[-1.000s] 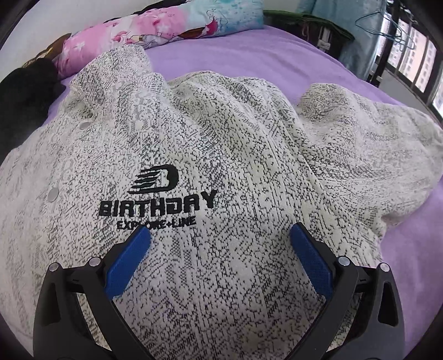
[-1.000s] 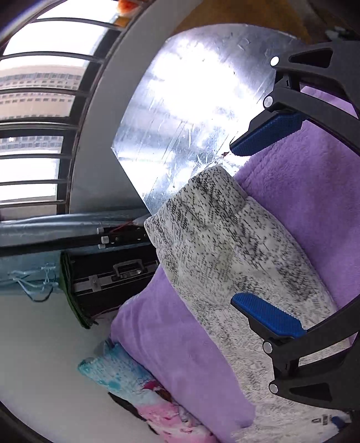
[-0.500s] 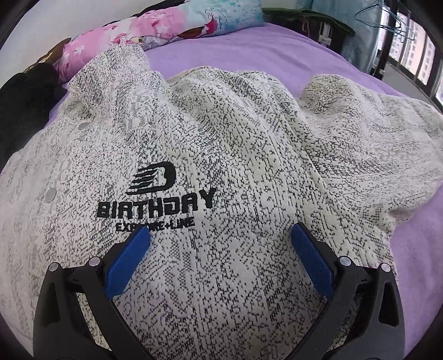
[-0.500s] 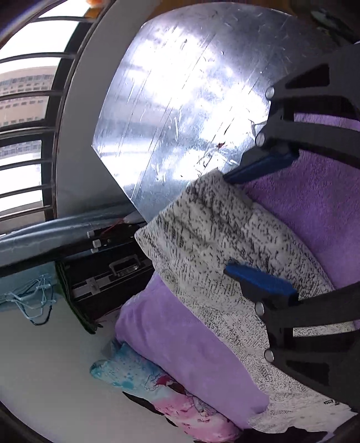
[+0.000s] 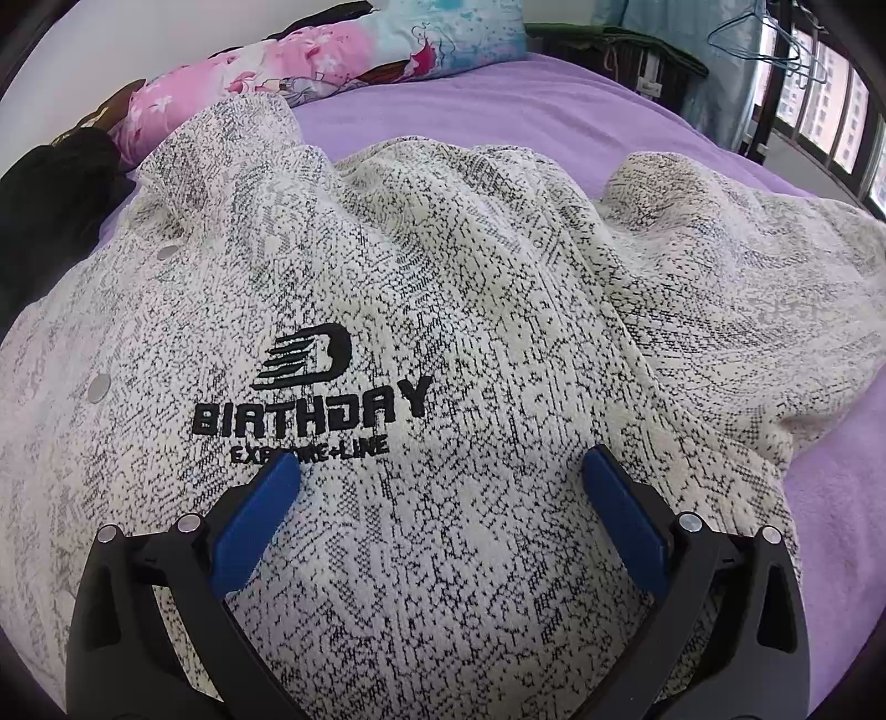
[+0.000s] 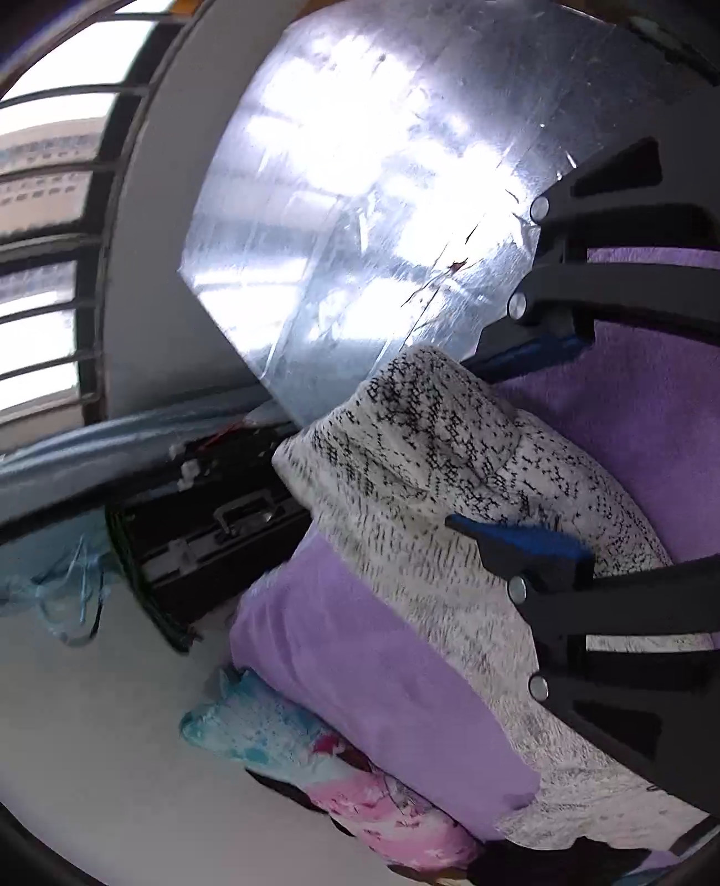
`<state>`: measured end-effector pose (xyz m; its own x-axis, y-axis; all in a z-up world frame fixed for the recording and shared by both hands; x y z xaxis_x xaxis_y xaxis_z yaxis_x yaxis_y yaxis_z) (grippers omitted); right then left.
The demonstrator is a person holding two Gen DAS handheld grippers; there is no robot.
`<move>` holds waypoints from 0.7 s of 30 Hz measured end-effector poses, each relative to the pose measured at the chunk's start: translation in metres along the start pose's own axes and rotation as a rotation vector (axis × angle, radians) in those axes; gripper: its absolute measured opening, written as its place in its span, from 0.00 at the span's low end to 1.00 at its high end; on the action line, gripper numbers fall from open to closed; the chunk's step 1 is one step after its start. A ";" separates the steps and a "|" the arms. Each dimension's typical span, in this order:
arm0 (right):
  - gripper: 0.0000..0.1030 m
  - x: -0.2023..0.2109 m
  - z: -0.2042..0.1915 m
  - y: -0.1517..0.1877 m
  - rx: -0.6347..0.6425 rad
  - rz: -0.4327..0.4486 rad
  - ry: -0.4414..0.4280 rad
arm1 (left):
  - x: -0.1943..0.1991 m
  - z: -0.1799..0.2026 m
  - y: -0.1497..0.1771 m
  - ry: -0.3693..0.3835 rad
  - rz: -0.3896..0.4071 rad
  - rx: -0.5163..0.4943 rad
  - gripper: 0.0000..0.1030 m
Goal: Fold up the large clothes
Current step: 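Lift the sleeve with the right gripper and fold it across the jacket body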
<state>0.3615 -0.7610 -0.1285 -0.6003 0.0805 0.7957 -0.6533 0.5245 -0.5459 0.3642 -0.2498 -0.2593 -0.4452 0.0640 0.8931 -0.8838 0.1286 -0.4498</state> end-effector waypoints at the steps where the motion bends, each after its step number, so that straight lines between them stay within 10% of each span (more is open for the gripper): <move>1: 0.37 0.008 -0.008 -0.001 0.021 0.015 -0.019 | -0.001 0.000 0.001 -0.003 0.001 -0.001 0.95; 21: 0.30 0.210 -0.301 0.048 0.507 0.193 -0.288 | 0.025 -0.023 -0.005 0.122 -0.027 0.074 0.94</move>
<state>0.3430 -0.4635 0.0914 -0.7839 -0.1351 0.6060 -0.6162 0.0487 -0.7861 0.3606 -0.2258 -0.2347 -0.4046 0.1821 0.8962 -0.9053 0.0591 -0.4207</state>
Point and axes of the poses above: each gripper's, at about its wrist camera, not at the fingertips, and x roughly against the way its jaws point, z to its right, y to its underside, the point moved 5 cm from there along -x, roughly the way its jaws point, and after that the axes turned 9 degrees about -z, right-handed, at the moved point
